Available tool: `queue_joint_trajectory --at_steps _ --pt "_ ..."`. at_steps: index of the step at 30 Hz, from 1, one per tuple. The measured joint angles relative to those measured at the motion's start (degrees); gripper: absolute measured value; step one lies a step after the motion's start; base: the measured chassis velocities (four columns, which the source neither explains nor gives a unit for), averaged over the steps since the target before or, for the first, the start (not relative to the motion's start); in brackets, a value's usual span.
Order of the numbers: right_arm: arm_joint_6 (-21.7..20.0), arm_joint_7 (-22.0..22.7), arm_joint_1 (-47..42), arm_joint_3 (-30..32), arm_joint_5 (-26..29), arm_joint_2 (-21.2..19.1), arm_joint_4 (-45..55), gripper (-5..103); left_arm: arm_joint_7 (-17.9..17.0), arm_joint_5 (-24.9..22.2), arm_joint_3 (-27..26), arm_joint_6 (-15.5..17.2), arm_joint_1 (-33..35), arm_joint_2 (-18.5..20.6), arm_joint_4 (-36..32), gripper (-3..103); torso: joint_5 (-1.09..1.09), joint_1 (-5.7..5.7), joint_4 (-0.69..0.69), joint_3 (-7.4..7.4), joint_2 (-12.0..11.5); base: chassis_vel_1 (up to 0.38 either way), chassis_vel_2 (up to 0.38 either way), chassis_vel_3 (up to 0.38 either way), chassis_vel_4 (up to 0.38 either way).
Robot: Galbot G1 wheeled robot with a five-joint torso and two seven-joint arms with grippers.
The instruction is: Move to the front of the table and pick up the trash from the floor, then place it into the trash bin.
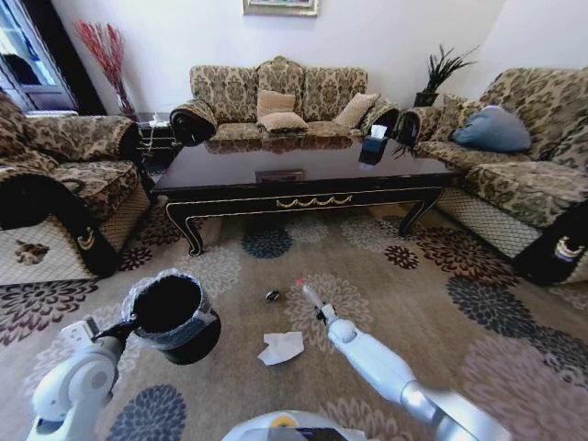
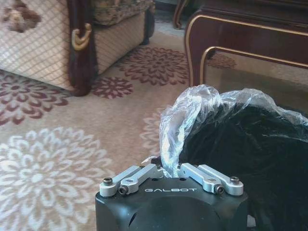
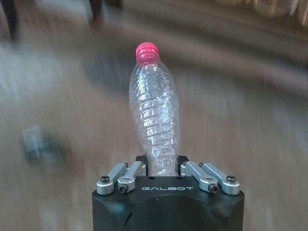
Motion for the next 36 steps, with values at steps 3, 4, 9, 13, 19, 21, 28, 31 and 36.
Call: queue_joint_trajectory --at_steps 3,4,9,13,19,21,28,31,36 --pt "4.7 -2.0 1.9 -1.8 2.6 -3.1 8.8 25 0.0 0.4 1.8 0.0 -1.0 0.0 0.1 4 0.01 0.0 -0.02 0.0 0.0 0.0 0.0 0.0 0.0" --pt "6.4 -2.1 2.8 -2.8 4.4 -3.8 11.7 25 0.0 0.5 2.3 0.0 -1.4 0.1 0.2 4 0.01 0.0 -0.01 0.0 0.0 0.0 0.0 0.0 0.0" --pt "11.2 -0.2 6.3 -7.7 17.2 -4.1 22.1 25 0.5 0.6 3.5 0.0 -2.6 0.7 0.7 4 0.0 0.01 0.01 0.0 0.0 0.0 0.0 0.0 0.0" --pt "13.8 1.6 9.3 -12.4 22.2 -2.6 27.4 25 0.8 0.6 4.3 0.0 -3.6 0.9 1.3 4 0.01 0.0 0.0 0.0 0.0 0.0 0.0 0.0 0.0" --pt "14.2 5.1 17.3 -23.1 22.7 2.7 31.3 25 0.9 0.8 6.1 0.0 -5.5 0.3 2.2 4 0.0 0.0 0.01 0.0 0.0 0.0 0.0 0.0 0.0" --pt "14.2 5.5 20.4 -26.5 22.3 4.8 31.1 25 0.9 0.7 6.2 0.0 -6.1 0.4 2.3 4 -0.01 0.0 0.01 0.0 0.0 0.0 0.0 0.0 0.0" --pt "15.8 5.3 26.0 -34.1 19.0 12.5 24.4 25 0.9 -0.1 5.2 0.0 -7.2 0.7 2.5 4 -0.01 0.0 0.01 0.01 0.0 0.0 0.0 0.0 0.0" --pt "16.1 5.3 26.4 -35.1 18.6 14.1 22.1 25 1.0 -0.5 4.9 0.0 -7.1 0.7 1.8 4 -0.01 0.01 0.0 0.01 0.0 0.0 0.0 0.0 0.0" --pt "17.1 5.5 25.7 -35.5 16.5 15.1 19.4 25 1.1 -1.0 4.2 0.0 -6.4 0.9 0.2 4 0.0 0.01 -0.01 0.0 0.0 0.0 0.0 0.0 0.0"
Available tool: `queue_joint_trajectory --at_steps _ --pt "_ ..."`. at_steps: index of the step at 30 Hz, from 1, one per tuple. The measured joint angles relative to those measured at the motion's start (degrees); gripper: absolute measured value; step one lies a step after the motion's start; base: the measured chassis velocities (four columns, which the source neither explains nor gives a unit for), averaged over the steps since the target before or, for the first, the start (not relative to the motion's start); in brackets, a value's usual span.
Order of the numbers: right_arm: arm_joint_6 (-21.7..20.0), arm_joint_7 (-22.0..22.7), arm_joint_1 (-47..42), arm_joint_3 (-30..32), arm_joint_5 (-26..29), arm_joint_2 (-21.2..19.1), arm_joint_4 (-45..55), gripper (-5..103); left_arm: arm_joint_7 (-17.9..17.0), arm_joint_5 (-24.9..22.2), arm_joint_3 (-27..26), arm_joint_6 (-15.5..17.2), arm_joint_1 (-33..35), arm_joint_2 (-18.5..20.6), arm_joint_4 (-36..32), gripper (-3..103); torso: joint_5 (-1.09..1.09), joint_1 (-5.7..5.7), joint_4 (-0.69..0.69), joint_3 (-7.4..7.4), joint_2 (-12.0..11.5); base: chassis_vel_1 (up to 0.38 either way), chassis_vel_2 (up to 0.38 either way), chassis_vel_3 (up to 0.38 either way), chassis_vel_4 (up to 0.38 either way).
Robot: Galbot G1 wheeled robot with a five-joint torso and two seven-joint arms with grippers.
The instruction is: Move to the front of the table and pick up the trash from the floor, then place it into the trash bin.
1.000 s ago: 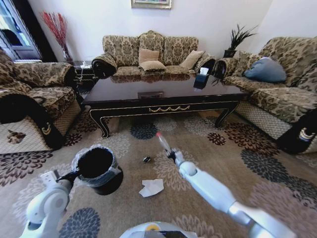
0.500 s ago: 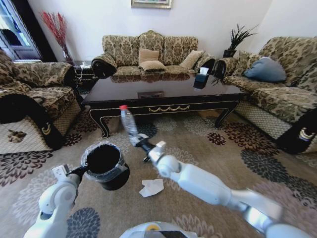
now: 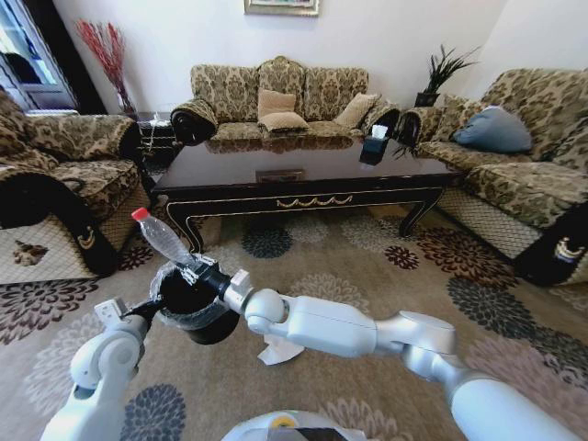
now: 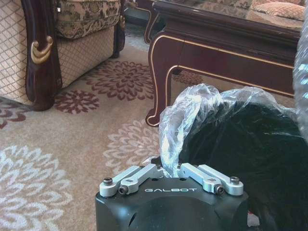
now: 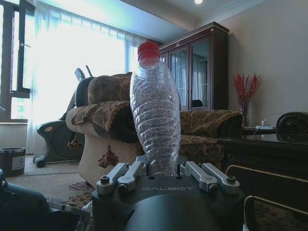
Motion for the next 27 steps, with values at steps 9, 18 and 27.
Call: queue_joint_trajectory --at_steps 9,18,27 --pt "1.2 2.5 -4.8 0.6 -2.6 -2.5 2.3 48 0.0 -0.2 -1.1 0.0 1.2 0.8 -2.9 4 0.02 0.0 0.0 -0.01 0.0 0.0 0.0 0.0 0.0" --pt "1.0 3.8 -7.2 1.4 -3.4 -4.6 6.9 86 -0.1 0.1 -1.2 0.0 2.0 0.2 -3.9 4 0.02 0.0 0.01 -0.01 0.0 0.0 0.0 0.0 0.0" --pt "0.0 5.6 -7.7 3.3 -3.2 -3.9 7.4 100 0.0 0.2 -2.3 0.0 2.8 0.1 -3.9 4 0.01 0.0 0.01 -0.01 0.0 0.0 0.0 0.0 0.0"
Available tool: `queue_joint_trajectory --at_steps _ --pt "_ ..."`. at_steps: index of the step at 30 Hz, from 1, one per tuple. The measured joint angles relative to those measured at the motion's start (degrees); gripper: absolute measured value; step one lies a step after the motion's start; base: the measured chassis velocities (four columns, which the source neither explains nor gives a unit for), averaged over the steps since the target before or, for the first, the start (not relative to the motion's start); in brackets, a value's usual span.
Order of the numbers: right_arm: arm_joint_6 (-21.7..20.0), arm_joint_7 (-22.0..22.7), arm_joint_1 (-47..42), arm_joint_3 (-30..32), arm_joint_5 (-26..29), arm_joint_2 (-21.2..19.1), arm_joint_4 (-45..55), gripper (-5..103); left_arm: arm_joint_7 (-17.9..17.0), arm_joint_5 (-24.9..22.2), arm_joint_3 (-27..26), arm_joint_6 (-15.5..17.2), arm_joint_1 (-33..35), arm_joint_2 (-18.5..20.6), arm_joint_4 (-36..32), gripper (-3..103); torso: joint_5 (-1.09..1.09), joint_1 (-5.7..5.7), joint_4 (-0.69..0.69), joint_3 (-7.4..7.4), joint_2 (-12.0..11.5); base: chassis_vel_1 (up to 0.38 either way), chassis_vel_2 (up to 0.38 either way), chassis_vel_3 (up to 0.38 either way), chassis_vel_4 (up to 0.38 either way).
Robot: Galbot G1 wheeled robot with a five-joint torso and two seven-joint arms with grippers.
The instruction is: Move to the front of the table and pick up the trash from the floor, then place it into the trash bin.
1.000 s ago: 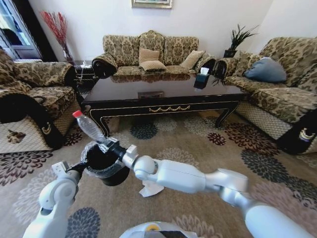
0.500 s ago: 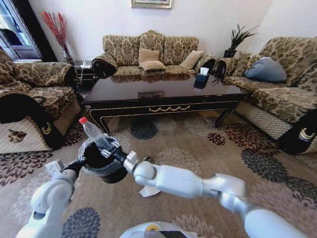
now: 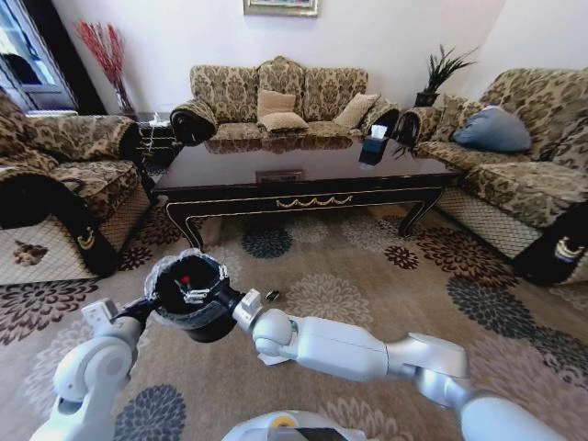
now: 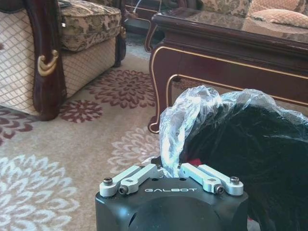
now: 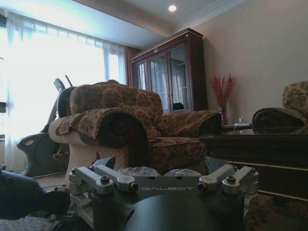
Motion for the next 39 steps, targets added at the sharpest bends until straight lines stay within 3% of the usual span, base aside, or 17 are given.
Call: queue_joint_trajectory --at_steps 8,11,15,18,21,27,34,39 --pt "0.2 1.3 -3.8 11.4 2.5 0.9 -5.7 100 0.8 -1.8 -7.9 0.0 0.0 2.0 5.3 4 -0.01 0.0 0.01 0.0 0.0 0.0 0.0 0.0 0.0" --pt "-0.7 3.4 -5.1 14.0 2.7 0.4 -8.0 100 1.1 -3.5 -11.7 0.0 0.0 3.1 8.1 4 -0.01 0.0 0.0 0.0 0.0 0.0 0.0 0.0 0.0" --pt "-2.3 9.2 -9.6 18.0 2.9 0.8 -11.5 100 1.0 -7.9 -16.5 -0.2 0.4 4.6 12.5 4 -0.01 0.0 -0.01 0.0 0.0 0.0 0.0 0.0 0.0" --pt "-2.9 10.3 -11.1 18.9 2.1 1.1 -12.5 100 1.0 -8.3 -17.2 -0.5 0.5 4.9 14.0 4 -0.01 0.0 -0.01 0.0 0.0 0.0 0.0 0.0 0.0" --pt "-6.4 13.1 -13.4 20.1 0.6 1.8 -15.5 100 1.2 -8.4 -18.7 -1.2 0.7 5.6 17.5 4 -0.01 0.0 -0.01 0.0 0.0 0.0 0.0 0.0 0.0" --pt "-7.1 14.8 -16.3 23.0 -0.2 3.6 -20.5 100 2.0 -8.4 -19.5 -2.1 1.0 6.4 21.9 4 -0.01 0.0 -0.01 0.0 0.0 0.0 0.0 0.0 0.0" --pt "-16.8 18.5 -20.5 22.7 -0.2 2.9 -22.8 100 2.6 -8.1 -19.7 -2.4 1.1 6.7 24.4 4 -0.01 0.0 -0.01 0.0 0.0 0.0 0.0 0.0 0.0" --pt "-23.0 22.2 -23.5 20.4 5.3 3.0 -22.7 100 2.6 -7.8 -19.1 -2.4 0.8 6.7 24.6 4 -0.01 0.0 -0.02 0.0 0.0 0.0 0.0 0.0 0.0"
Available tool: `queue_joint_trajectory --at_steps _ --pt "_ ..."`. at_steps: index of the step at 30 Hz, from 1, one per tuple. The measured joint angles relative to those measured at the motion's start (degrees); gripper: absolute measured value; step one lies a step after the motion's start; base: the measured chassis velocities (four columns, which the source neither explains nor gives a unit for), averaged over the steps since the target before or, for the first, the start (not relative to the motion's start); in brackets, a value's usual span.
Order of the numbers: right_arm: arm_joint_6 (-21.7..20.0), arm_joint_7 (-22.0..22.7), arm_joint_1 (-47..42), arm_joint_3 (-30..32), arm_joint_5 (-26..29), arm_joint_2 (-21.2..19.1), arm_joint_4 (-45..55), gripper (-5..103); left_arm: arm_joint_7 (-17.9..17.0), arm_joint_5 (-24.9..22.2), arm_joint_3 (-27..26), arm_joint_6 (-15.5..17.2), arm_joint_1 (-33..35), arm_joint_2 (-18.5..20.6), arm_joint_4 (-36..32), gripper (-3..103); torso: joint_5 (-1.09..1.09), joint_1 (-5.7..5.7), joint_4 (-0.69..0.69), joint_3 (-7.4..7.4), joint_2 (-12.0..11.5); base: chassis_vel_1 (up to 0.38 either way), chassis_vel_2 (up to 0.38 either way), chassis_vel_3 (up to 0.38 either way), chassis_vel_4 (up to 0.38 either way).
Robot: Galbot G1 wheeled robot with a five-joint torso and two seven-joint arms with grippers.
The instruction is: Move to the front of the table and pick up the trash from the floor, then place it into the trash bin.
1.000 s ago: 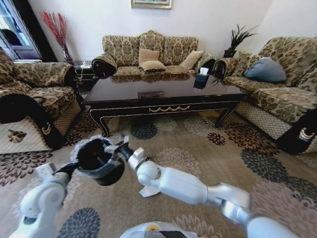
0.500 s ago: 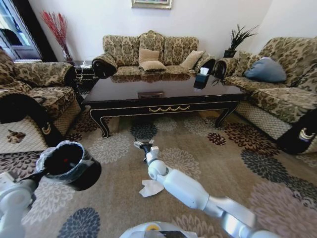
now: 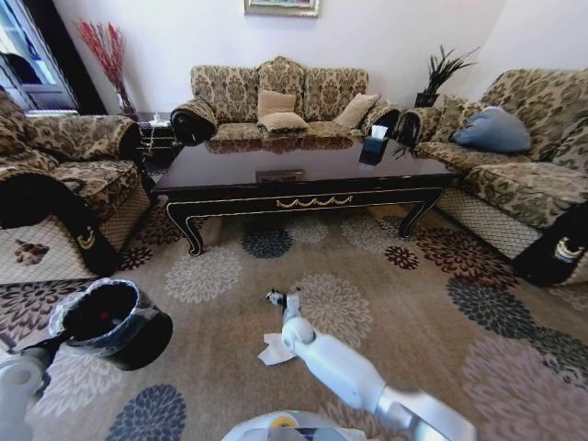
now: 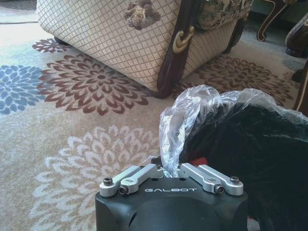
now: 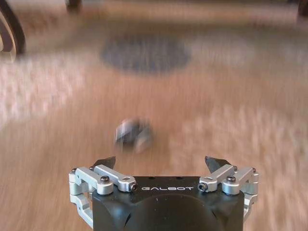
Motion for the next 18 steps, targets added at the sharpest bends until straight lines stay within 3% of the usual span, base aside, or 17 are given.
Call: queue_joint_trajectory --at_steps 2,12,18 --pt "-2.1 2.9 -1.5 0.0 2.3 1.0 -0.4 100 0.0 0.1 0.2 0.0 -0.1 0.0 0.0 4 0.01 0.0 0.01 0.0 0.0 0.0 0.0 0.0 0.0" --pt "-6.9 8.2 -5.3 0.5 7.8 2.2 -0.5 100 0.0 0.6 0.9 0.0 -0.2 0.2 0.1 4 0.0 0.0 0.02 0.0 0.0 0.0 0.0 0.0 0.0" --pt "-8.2 8.8 -6.9 1.5 8.9 2.2 -1.2 100 -0.1 0.7 0.9 0.0 -0.1 0.3 -0.7 4 0.0 0.0 0.0 0.0 0.0 0.0 0.0 0.0 0.0"
